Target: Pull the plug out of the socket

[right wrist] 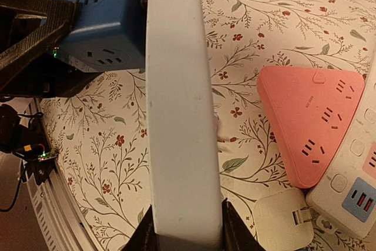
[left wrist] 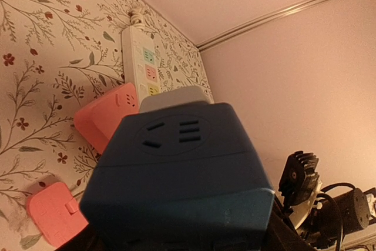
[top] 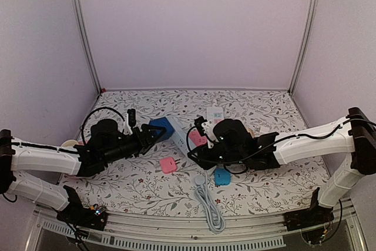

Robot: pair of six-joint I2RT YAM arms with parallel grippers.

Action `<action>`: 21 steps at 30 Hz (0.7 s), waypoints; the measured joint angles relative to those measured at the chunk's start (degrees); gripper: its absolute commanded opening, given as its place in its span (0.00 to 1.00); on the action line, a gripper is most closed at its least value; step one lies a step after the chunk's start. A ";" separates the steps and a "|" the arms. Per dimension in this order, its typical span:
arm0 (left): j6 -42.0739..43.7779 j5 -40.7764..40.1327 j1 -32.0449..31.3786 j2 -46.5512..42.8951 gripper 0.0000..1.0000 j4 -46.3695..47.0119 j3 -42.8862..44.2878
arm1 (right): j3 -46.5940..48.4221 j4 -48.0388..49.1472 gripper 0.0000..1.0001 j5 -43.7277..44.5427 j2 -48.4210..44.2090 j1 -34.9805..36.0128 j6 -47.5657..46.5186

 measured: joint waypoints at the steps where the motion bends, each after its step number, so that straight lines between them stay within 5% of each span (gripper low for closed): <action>1: 0.07 0.00 0.00 -0.02 0.00 0.07 -0.04 | -0.09 0.15 0.02 -0.15 -0.02 -0.04 -0.02; 21: -6.16 -0.11 0.00 0.22 0.00 -0.52 -1.40 | 0.57 -2.82 0.02 9.62 -0.48 3.61 -1.01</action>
